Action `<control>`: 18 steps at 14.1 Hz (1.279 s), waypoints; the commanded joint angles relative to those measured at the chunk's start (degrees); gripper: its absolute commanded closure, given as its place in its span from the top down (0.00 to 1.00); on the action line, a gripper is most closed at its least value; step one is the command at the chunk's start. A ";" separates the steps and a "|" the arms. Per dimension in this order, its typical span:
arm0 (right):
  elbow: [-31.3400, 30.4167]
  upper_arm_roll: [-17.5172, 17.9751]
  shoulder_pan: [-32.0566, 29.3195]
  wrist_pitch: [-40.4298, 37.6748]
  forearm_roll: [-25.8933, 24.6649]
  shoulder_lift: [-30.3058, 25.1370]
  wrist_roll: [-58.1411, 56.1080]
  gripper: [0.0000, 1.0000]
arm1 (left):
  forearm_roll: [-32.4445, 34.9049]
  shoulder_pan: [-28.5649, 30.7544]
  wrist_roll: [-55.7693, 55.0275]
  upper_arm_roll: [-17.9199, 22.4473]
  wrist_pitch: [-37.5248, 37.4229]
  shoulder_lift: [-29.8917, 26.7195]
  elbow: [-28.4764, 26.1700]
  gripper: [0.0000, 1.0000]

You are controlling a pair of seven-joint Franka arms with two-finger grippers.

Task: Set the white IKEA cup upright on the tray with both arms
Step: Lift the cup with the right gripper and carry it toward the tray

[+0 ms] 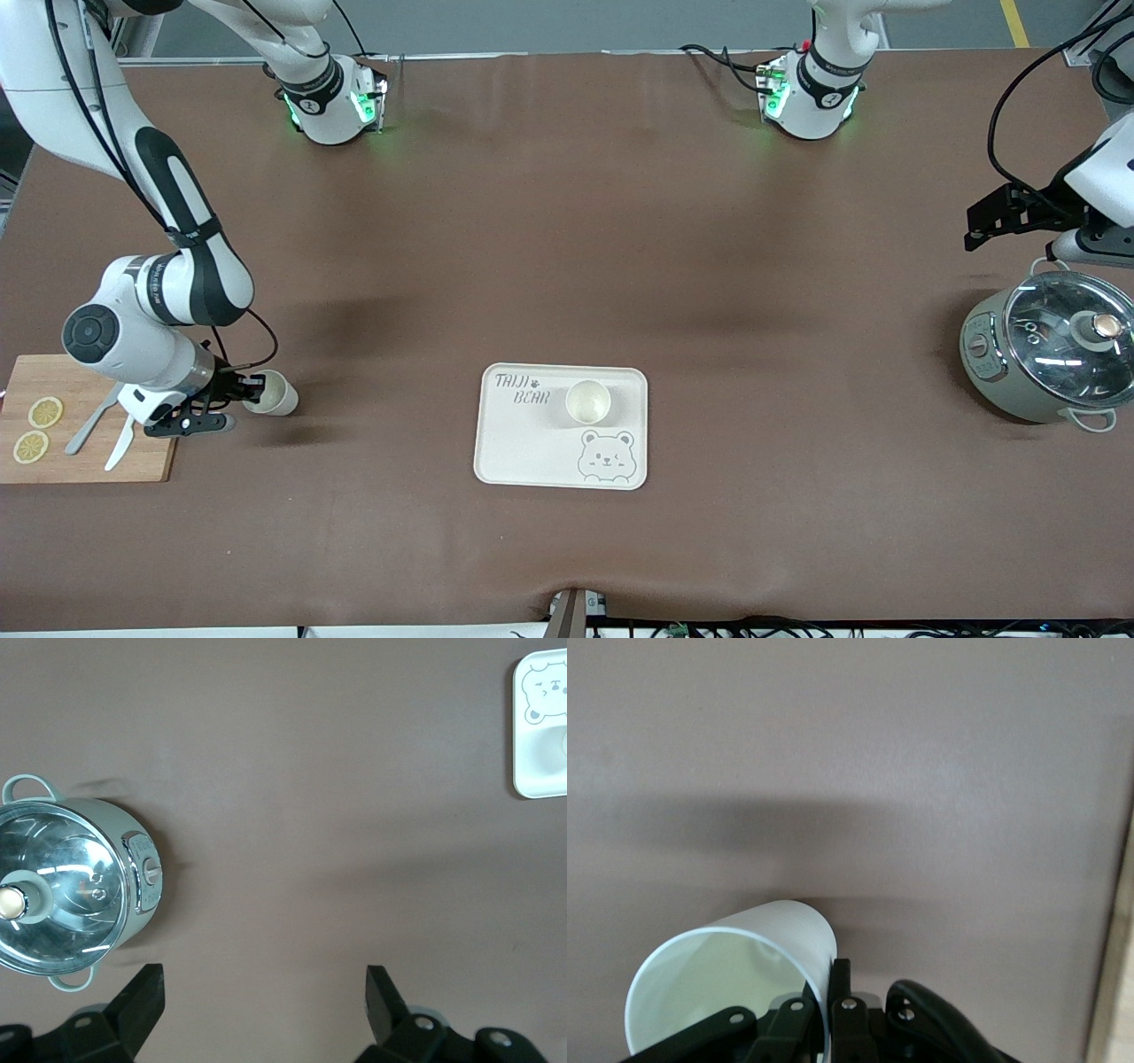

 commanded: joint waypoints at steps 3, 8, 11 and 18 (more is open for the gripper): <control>3.65 2.30 0.17 -15.53 3.56 -7.05 0.65 0.00 | 0.28 -0.44 -1.46 0.27 -0.38 0.80 1.69 1.00; 7.87 3.27 5.70 -24.77 7.17 -10.04 11.60 0.00 | 1.15 -0.70 -0.33 0.18 -0.30 0.80 1.69 1.00; 9.98 3.70 10.97 -26.28 7.70 -10.31 22.15 0.00 | 1.16 -0.70 0.03 0.10 -0.30 0.89 1.78 1.00; 16.83 4.41 21.43 -25.40 12.01 -8.30 44.30 0.00 | 0.36 -0.70 -0.93 0.10 -0.38 0.98 2.30 1.00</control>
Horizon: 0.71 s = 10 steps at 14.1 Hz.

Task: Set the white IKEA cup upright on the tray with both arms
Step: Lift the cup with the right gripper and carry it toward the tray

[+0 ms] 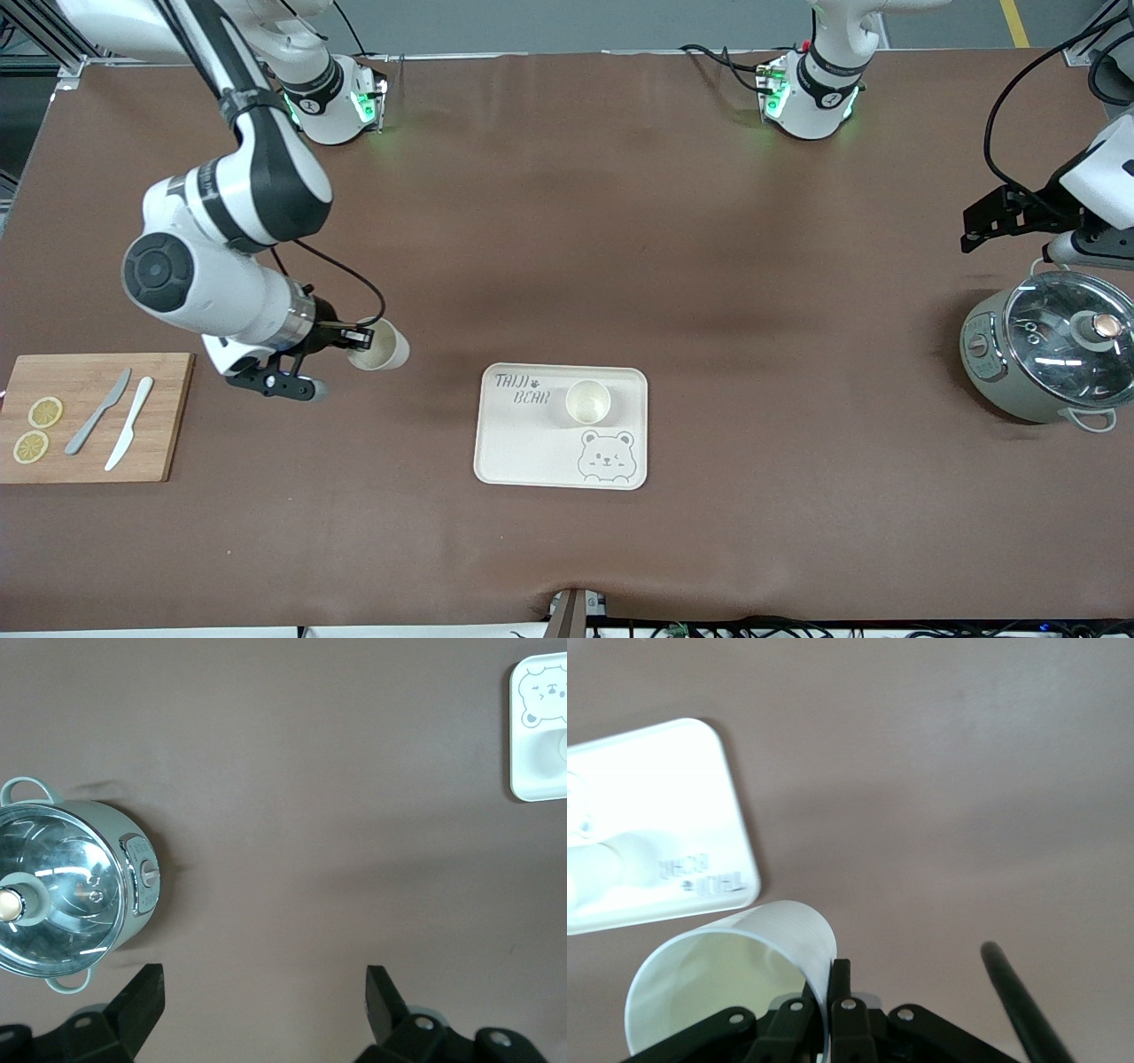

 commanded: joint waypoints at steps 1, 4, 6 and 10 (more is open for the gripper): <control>4.51 -0.36 4.12 0.18 0.98 2.83 8.34 0.00 | 0.36 -0.31 -0.20 0.12 -0.44 0.94 1.98 1.00; 6.02 -0.45 7.72 5.61 0.71 6.17 13.63 0.00 | 0.54 -0.31 0.24 0.12 -0.44 1.29 2.42 1.00; 7.15 -0.54 9.57 9.40 0.28 8.89 16.61 0.00 | 0.62 -0.22 0.50 0.12 -0.44 1.29 2.95 1.00; 11.99 -0.98 12.13 9.86 -2.79 14.60 20.92 0.00 | 0.45 -0.22 0.41 0.12 -0.44 1.38 2.95 1.00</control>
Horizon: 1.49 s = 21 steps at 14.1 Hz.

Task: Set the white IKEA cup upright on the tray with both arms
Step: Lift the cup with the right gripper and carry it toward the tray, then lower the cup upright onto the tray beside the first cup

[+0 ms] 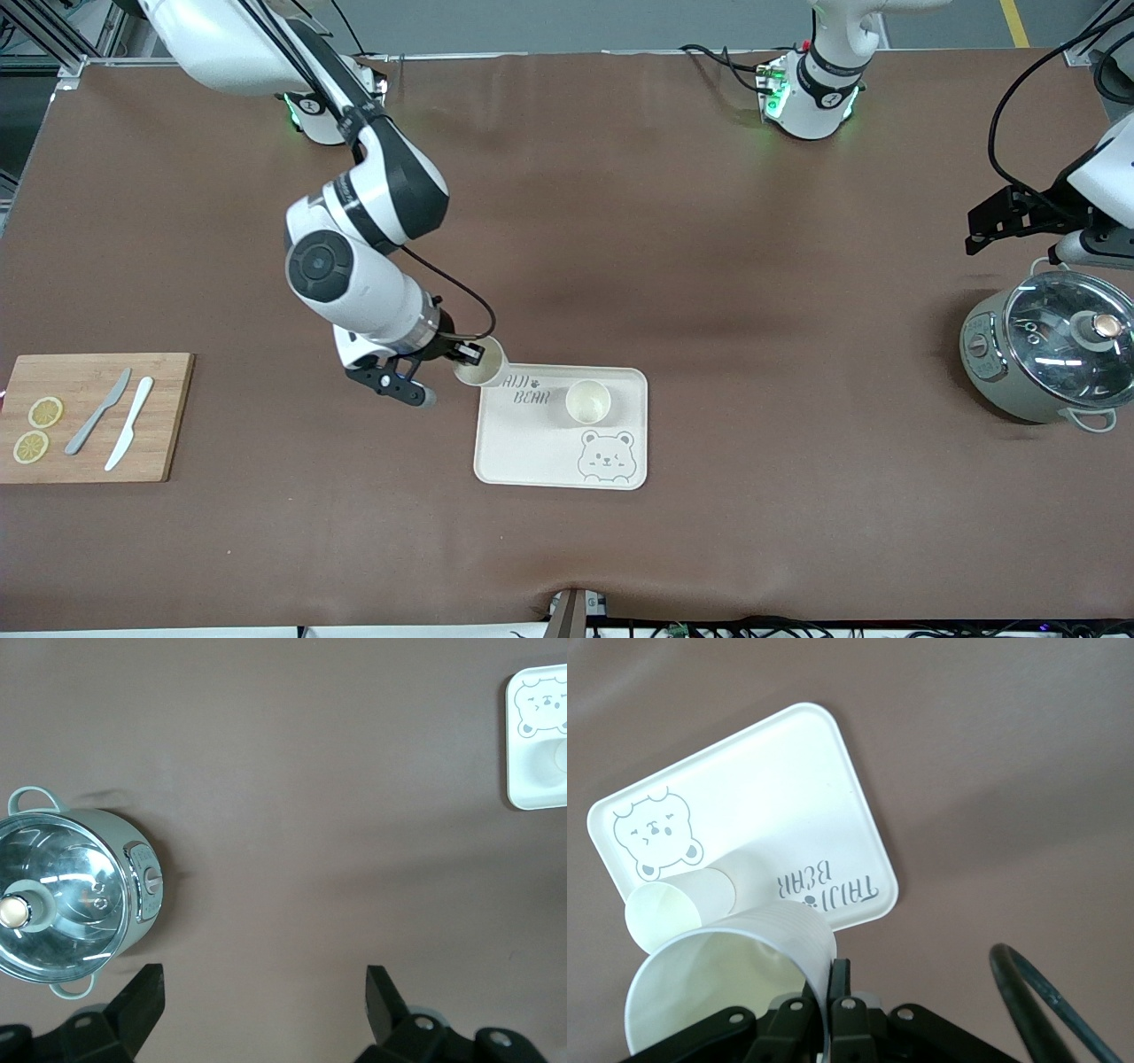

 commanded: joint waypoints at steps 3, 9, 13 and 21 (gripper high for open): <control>5.62 -0.70 1.56 2.53 -4.21 6.10 4.30 0.00 | 0.45 -0.29 0.38 0.12 -0.44 0.94 1.55 1.00; 5.97 -4.12 4.09 9.84 -4.48 11.02 4.30 0.00 | 0.45 -0.20 0.47 0.12 -0.62 1.29 1.46 1.00; 7.29 -6.06 6.04 12.56 -4.47 14.10 4.39 0.00 | 0.45 -0.20 0.47 0.12 -0.79 1.29 1.55 1.00; 7.29 -6.50 6.74 14.41 -5.62 15.86 5.53 0.00 | 0.54 -0.29 0.47 0.12 -0.79 1.38 1.55 1.00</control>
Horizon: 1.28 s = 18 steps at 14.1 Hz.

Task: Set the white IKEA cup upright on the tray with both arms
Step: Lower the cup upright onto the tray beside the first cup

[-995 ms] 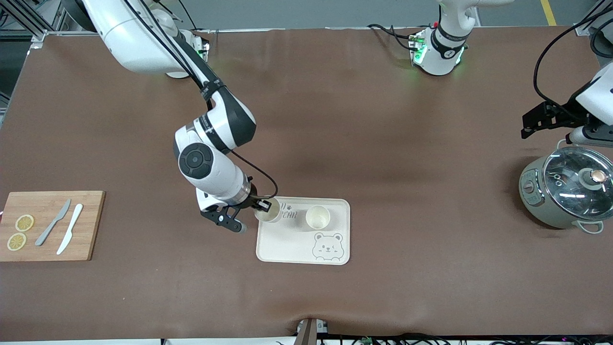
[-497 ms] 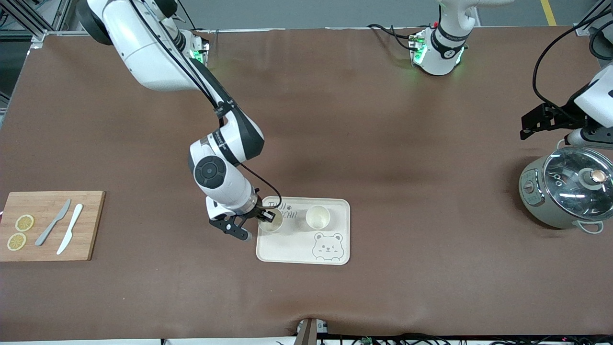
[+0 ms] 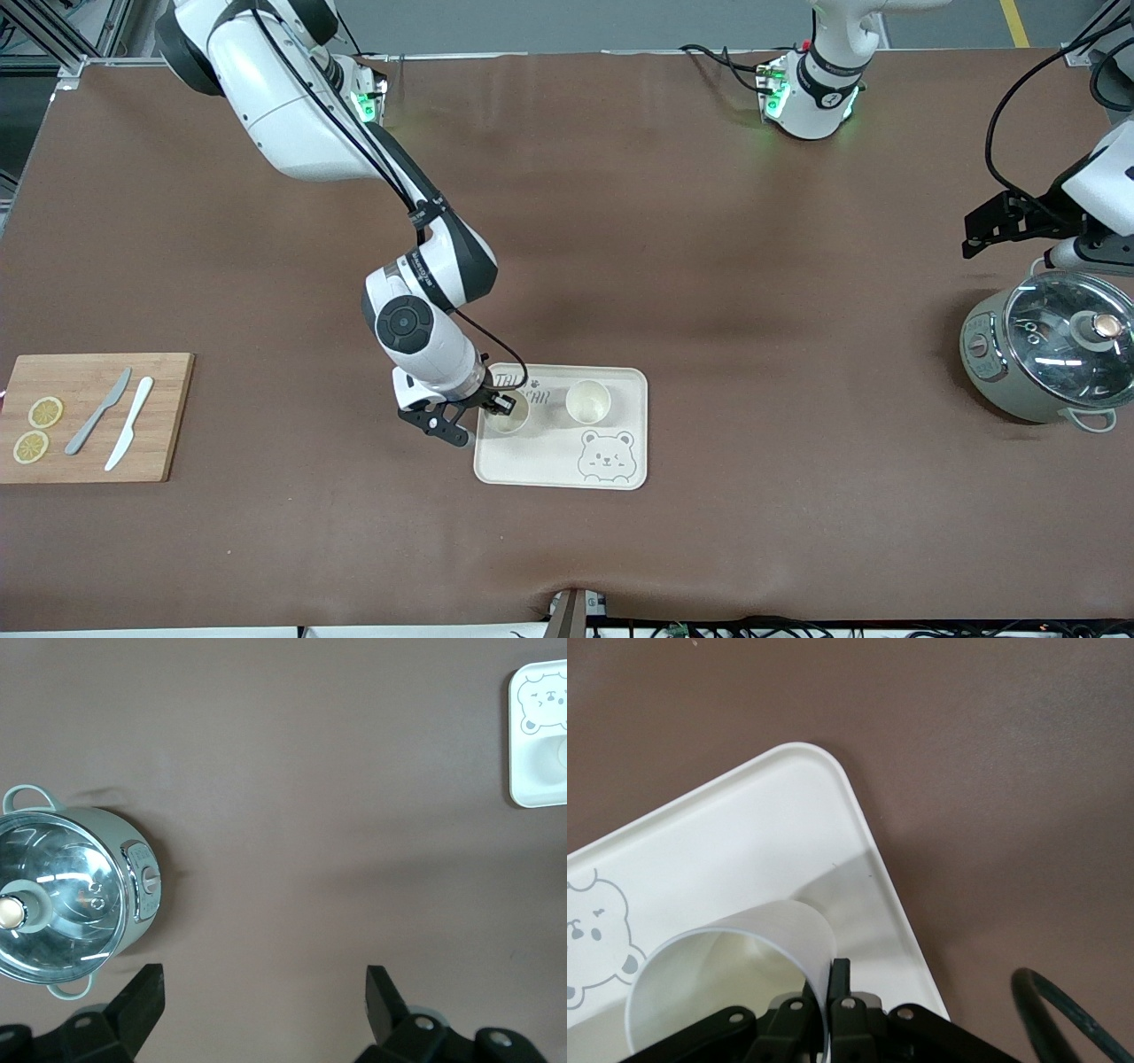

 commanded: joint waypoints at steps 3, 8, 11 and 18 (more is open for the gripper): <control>2.08 -1.14 1.14 0.85 -1.18 1.78 1.98 0.00 | 0.45 -0.34 0.10 0.12 -0.70 0.72 1.41 1.00; 2.08 -2.46 2.54 2.00 -1.35 2.58 2.07 0.00 | 0.45 -0.25 0.37 0.12 -0.70 0.72 1.41 1.00; 1.99 -2.72 2.72 2.00 -1.35 2.75 2.07 0.00 | 0.45 -0.25 0.28 0.12 -0.79 0.72 1.41 1.00; 2.08 -2.72 2.02 1.92 -2.06 2.66 1.81 1.00 | 0.36 -0.17 0.10 0.12 -0.70 0.98 1.50 1.00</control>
